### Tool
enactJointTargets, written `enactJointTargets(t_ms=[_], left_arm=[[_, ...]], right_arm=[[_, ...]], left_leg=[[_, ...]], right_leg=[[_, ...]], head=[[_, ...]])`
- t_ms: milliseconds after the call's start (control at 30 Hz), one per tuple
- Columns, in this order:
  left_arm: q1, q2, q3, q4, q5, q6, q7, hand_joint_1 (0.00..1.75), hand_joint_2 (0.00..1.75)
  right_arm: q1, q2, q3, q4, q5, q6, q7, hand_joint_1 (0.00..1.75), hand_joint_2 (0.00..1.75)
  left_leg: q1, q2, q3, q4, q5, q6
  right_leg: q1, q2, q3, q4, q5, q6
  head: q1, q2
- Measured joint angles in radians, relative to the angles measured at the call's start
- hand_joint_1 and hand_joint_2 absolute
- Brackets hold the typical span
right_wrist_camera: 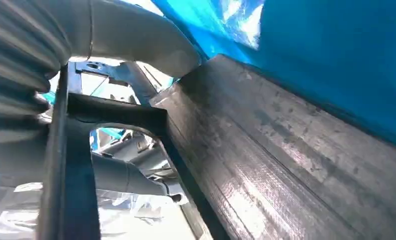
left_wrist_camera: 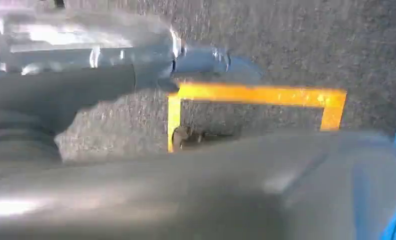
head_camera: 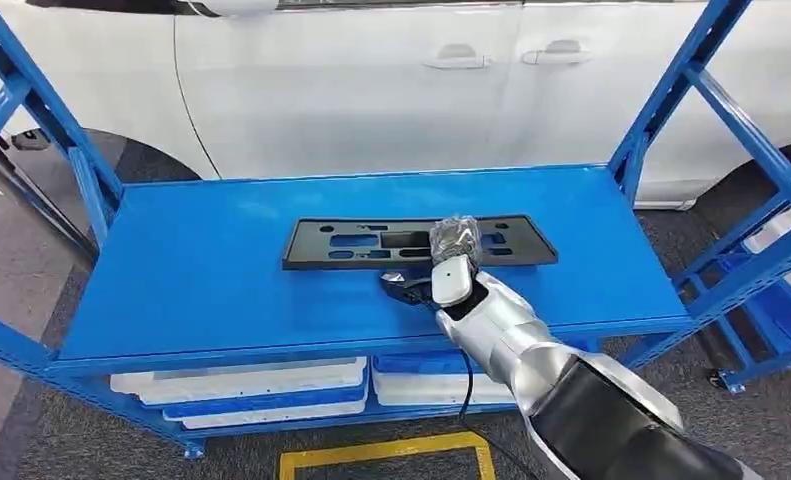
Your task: Take the parts from the cabinet and place them on the table.
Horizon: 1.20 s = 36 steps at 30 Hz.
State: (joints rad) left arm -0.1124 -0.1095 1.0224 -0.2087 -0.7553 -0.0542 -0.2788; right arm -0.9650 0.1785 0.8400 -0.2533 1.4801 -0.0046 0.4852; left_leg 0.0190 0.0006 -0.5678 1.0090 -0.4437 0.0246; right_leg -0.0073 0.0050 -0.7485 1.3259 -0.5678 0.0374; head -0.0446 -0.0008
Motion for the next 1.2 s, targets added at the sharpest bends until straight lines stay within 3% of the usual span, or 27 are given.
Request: enactJointTargets(t_ms=[33, 67, 133, 167, 300, 333, 367, 400, 467, 500, 533, 567, 633, 667, 733, 767, 833, 867, 933, 1000, 1033, 1067, 1167, 1200], left_arm=[[0.0, 0.0, 0.0, 0.0, 0.0, 0.0, 0.0, 0.0, 0.0], [0.0, 0.0, 0.0, 0.0, 0.0, 0.0, 0.0, 0.0, 0.0], [0.0, -0.001, 0.0, 0.0, 0.0, 0.0, 0.0, 0.0, 0.0], [-0.001, -0.001, 0.0, 0.0, 0.0, 0.0, 0.0, 0.0, 0.0], [-0.003, -0.001, 0.0, 0.0, 0.0, 0.0, 0.0, 0.0, 0.0], [-0.003, -0.001, 0.0, 0.0, 0.0, 0.0, 0.0, 0.0, 0.0], [-0.003, -0.001, 0.0, 0.0, 0.0, 0.0, -0.002, 0.0, 0.0], [-0.004, -0.001, 0.0, 0.0, 0.0, 0.0, -0.005, 0.0, 0.0], [-0.002, -0.001, 0.0, 0.0, 0.0, 0.0, -0.007, 0.0, 0.0], [0.0, -0.002, 0.0, 0.0, 0.0, 0.002, -0.008, 0.0, 0.0], [0.0, -0.002, 0.0, 0.0, 0.0, 0.003, -0.009, 0.0, 0.0], [-0.001, -0.002, 0.0, 0.0, 0.0, 0.006, -0.009, 0.0, 0.0], [-0.004, -0.002, 0.0, 0.0, 0.0, 0.013, -0.011, 0.0, 0.0], [-0.005, -0.002, 0.001, 0.0, 0.0, 0.014, -0.012, 0.0, 0.0], [-0.01, -0.002, 0.001, 0.0, 0.0, 0.015, -0.019, 0.0, 0.0], [-0.009, -0.002, 0.001, 0.0, 0.0, 0.015, -0.031, 0.0, 1.75], [-0.009, -0.002, 0.001, 0.0, -0.002, 0.014, -0.086, 0.0, 1.75], [-0.01, -0.002, 0.001, 0.0, -0.002, 0.013, -0.111, 0.0, 1.75], [-0.012, -0.002, 0.001, 0.0, 0.001, 0.013, -0.143, 0.0, 1.75], [-0.012, -0.002, 0.001, 0.0, 0.008, 0.013, -0.153, 0.0, 1.75], [-0.011, -0.002, 0.002, 0.0, 0.012, 0.012, -0.158, 0.0, 1.75], [-0.01, -0.002, 0.004, 0.0, 0.019, 0.011, -0.159, 0.0, 1.75], [0.002, -0.002, 0.015, 0.0, 0.039, -0.001, -0.159, 0.0, 1.75], [0.003, -0.002, 0.024, 0.0, 0.046, -0.007, -0.163, 0.0, 1.75]], right_arm=[[0.0, 0.0, -0.001, 0.0, 0.0, 0.0, -0.001, 1.75, 1.75], [-0.001, 0.0, -0.003, 0.0, 0.001, 0.0, -0.001, 1.75, 1.75], [-0.003, 0.0, -0.003, 0.0, 0.002, 0.0, -0.001, 1.75, 1.75], [-0.005, 0.0, -0.004, 0.0, 0.002, 0.0, -0.002, 1.75, 1.75], [-0.007, 0.001, -0.004, -0.001, 0.007, -0.001, -0.007, 1.75, 1.75], [-0.009, 0.002, -0.004, -0.003, 0.007, -0.002, -0.007, 1.75, 1.75], [-0.008, 0.005, -0.004, -0.003, 0.007, -0.001, -0.007, 1.75, 1.75], [-0.008, 0.005, -0.004, -0.003, 0.007, -0.001, -0.009, 1.75, 1.75], [-0.006, 0.006, -0.004, -0.003, 0.007, -0.011, -0.014, 1.75, 1.75], [-0.005, 0.006, -0.004, -0.003, 0.008, -0.018, -0.018, 1.75, 1.75], [-0.003, 0.006, -0.004, -0.003, 0.008, -0.024, -0.023, 1.75, 1.75], [-0.002, 0.006, -0.005, -0.003, 0.008, -0.034, -0.028, 1.75, 1.75], [-0.004, 0.008, -0.012, -0.003, 0.007, -0.052, -0.042, 1.75, 1.75], [-0.004, 0.009, -0.016, -0.003, 0.007, -0.06, -0.047, 1.75, 1.75], [-0.005, 0.01, -0.026, -0.003, 0.006, -0.084, -0.058, 1.75, 1.75], [-0.004, 0.011, -0.031, -0.003, 0.001, -0.104, -0.065, 1.75, 1.75], [0.0, 0.011, -0.056, -0.01, -0.042, -0.203, -0.102, 1.75, 1.75], [0.0, 0.011, -0.074, -0.018, -0.064, -0.257, -0.127, 1.75, 1.75], [-0.006, 0.017, -0.122, -0.043, -0.109, -0.353, -0.178, 1.75, 1.75], [-0.004, 0.021, -0.166, -0.068, -0.156, -0.415, -0.234, 1.75, 1.75], [0.003, 0.021, -0.193, -0.089, -0.195, -0.445, -0.277, 1.75, 1.75], [0.017, 0.019, -0.219, -0.118, -0.244, -0.467, -0.327, 1.75, 1.75], [0.092, 0.013, -0.33, -0.317, -0.486, -0.474, -0.541, 1.75, 1.75], [0.132, 0.007, -0.366, -0.413, -0.586, -0.44, -0.612, 1.75, 1.75]], left_leg=[[0.0, 0.0, 0.001, 0.0, -0.001, 0.0], [0.0, -0.001, 0.004, 0.0, -0.002, -0.001], [0.0, -0.004, 0.01, 0.0, -0.005, -0.005], [-0.001, -0.005, 0.01, 0.0, -0.007, -0.009], [-0.002, -0.007, 0.014, -0.008, -0.007, -0.034], [-0.003, -0.008, 0.013, -0.007, -0.012, -0.039], [-0.001, -0.006, 0.008, 0.015, -0.027, -0.041], [0.0, -0.006, -0.02, 0.076, -0.064, -0.041], [0.002, -0.006, -0.106, 0.249, -0.141, -0.049], [0.002, -0.006, -0.134, 0.304, -0.153, -0.052], [0.003, -0.006, -0.141, 0.311, -0.14, -0.054], [0.003, -0.006, -0.125, 0.272, -0.106, -0.055], [0.007, -0.004, -0.045, 0.097, -0.009, -0.054], [0.008, -0.001, -0.016, 0.027, 0.007, -0.052], [0.003, -0.006, -0.014, 0.016, -0.005, -0.037], [0.002, -0.006, -0.017, 0.017, -0.005, -0.031], [0.005, -0.006, -0.016, 0.009, 0.003, -0.015], [0.006, -0.006, -0.016, 0.006, 0.005, -0.012], [0.006, -0.005, -0.019, 0.006, 0.006, -0.007], [0.006, -0.005, -0.019, 0.007, 0.004, -0.005], [0.006, -0.006, -0.018, 0.007, 0.003, -0.004], [0.006, -0.009, -0.015, 0.007, 0.001, -0.005], [0.006, -0.013, -0.002, 0.007, -0.011, -0.016], [0.0, -0.013, -0.004, 0.008, -0.014, -0.022]], right_leg=[[-0.002, 0.0, 0.003, -0.012, 0.021, 0.0], [-0.003, 0.0, 0.027, -0.06, 0.055, -0.002], [-0.003, 0.0, 0.125, -0.258, 0.146, -0.013], [0.0, 0.001, 0.152, -0.319, 0.144, -0.02], [0.011, 0.0, 0.152, -0.323, 0.144, -0.037], [0.0, -0.001, 0.161, -0.337, 0.151, -0.045], [0.002, -0.006, 0.168, -0.344, 0.153, -0.048], [0.001, -0.01, 0.169, -0.345, 0.153, -0.057], [0.004, -0.012, 0.167, -0.344, 0.15, -0.061], [0.004, -0.011, 0.167, -0.343, 0.149, -0.062], [0.004, -0.01, 0.168, -0.341, 0.149, -0.061], [0.004, -0.009, 0.168, -0.34, 0.147, -0.06], [0.001, -0.004, 0.17, -0.328, 0.138, -0.052], [0.003, -0.003, 0.167, -0.32, 0.132, -0.047], [0.01, 0.001, 0.155, -0.31, 0.131, -0.035], [0.01, 0.002, 0.154, -0.312, 0.133, -0.031], [0.007, 0.002, 0.151, -0.311, 0.131, -0.02], [0.003, 0.0, 0.144, -0.294, 0.116, -0.014], [0.0, -0.001, 0.082, -0.164, 0.043, -0.005], [-0.003, -0.001, 0.007, -0.015, -0.005, 0.001], [-0.006, -0.001, -0.01, 0.007, 0.004, 0.002], [-0.007, -0.001, 0.0, -0.023, 0.035, 0.001], [-0.006, -0.001, 0.102, -0.268, 0.172, -0.013], [0.002, 0.0, 0.117, -0.288, 0.158, -0.018]], head=[[0.0, 0.0], [0.0, 0.0], [0.0, 0.0], [0.0, 0.0], [0.0, 0.0], [0.0, 0.0], [0.0, 0.0], [0.0, 0.0], [0.0, 0.0], [0.0, 0.0], [0.0, 0.0], [0.0, 0.0], [0.0, 0.0], [0.0, 0.0], [0.0, 0.0], [0.0, 0.0], [0.0, 0.0], [0.0, 0.0], [0.0, 0.0], [0.0, 0.0], [0.0, 0.0], [0.0, 0.0], [0.0, 0.0], [0.0, 0.0]])
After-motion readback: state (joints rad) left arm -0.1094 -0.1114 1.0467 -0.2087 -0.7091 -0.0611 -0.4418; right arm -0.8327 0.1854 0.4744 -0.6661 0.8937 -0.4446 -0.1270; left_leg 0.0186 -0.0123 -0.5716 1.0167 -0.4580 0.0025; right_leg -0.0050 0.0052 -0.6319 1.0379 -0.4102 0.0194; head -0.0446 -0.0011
